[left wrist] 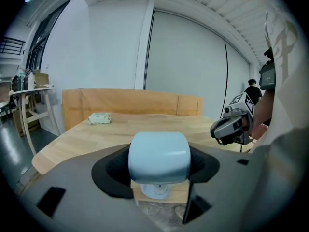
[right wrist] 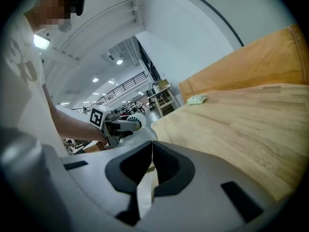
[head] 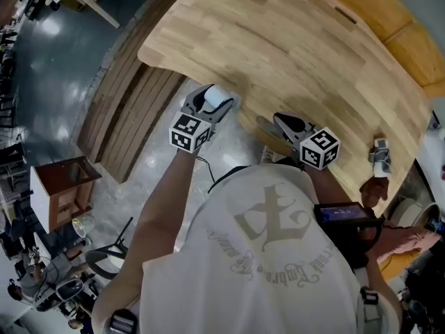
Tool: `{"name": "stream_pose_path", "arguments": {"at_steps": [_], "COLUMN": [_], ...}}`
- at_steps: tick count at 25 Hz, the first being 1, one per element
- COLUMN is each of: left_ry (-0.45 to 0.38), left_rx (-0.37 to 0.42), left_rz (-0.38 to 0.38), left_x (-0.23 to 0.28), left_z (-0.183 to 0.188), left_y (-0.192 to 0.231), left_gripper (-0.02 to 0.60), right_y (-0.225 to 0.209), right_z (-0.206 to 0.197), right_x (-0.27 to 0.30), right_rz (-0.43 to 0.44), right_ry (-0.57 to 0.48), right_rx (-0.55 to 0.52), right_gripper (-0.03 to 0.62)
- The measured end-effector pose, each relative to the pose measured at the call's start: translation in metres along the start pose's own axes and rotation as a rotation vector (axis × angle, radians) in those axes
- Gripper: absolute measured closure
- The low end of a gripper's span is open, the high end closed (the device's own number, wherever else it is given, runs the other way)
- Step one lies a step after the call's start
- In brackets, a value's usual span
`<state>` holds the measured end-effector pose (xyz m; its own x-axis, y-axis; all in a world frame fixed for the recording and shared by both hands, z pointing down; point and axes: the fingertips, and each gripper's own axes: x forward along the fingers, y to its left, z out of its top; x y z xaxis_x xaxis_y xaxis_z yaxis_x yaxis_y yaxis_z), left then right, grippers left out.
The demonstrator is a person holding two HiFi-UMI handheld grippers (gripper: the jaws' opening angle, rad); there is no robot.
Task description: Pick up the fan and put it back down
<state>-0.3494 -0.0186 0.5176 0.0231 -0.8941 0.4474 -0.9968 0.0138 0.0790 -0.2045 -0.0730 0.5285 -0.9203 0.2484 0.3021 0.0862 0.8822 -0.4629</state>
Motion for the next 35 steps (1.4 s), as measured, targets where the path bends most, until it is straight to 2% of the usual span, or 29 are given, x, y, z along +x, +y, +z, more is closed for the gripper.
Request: {"name": "stream_pose_path", "arguments": {"at_steps": [9,20,30,34,35], "left_ry": [0.048,0.076,0.12,0.126,0.121], "left_rx": [0.035,0.085,0.148,0.115,0.103], "left_rz": [-0.049,-0.041,-0.02,0.002,0.012], "left_x": [0.07,0.136,0.159,0.155,0.154], "left_z": [0.016,0.037,0.037,0.032,0.034], "left_y": [0.006,0.019,0.015,0.019,0.026], "left_gripper": [0.288,0.288,0.287,0.284,0.267], "right_y": [-0.038,-0.072,-0.09,-0.085,-0.085], "right_z": [-0.004,0.006,0.007,0.011,0.014], "right_x": [-0.017,-0.022,-0.028,-0.029,-0.026], "right_rz": [-0.057,-0.083,-0.075,-0.073,-0.068], "right_ry": [-0.028,-0.047,-0.05,-0.063,-0.071], "right_rx": [0.084,0.123,0.135,0.142,0.139], "right_gripper": [0.579,0.579,0.579,0.579,0.579]}}
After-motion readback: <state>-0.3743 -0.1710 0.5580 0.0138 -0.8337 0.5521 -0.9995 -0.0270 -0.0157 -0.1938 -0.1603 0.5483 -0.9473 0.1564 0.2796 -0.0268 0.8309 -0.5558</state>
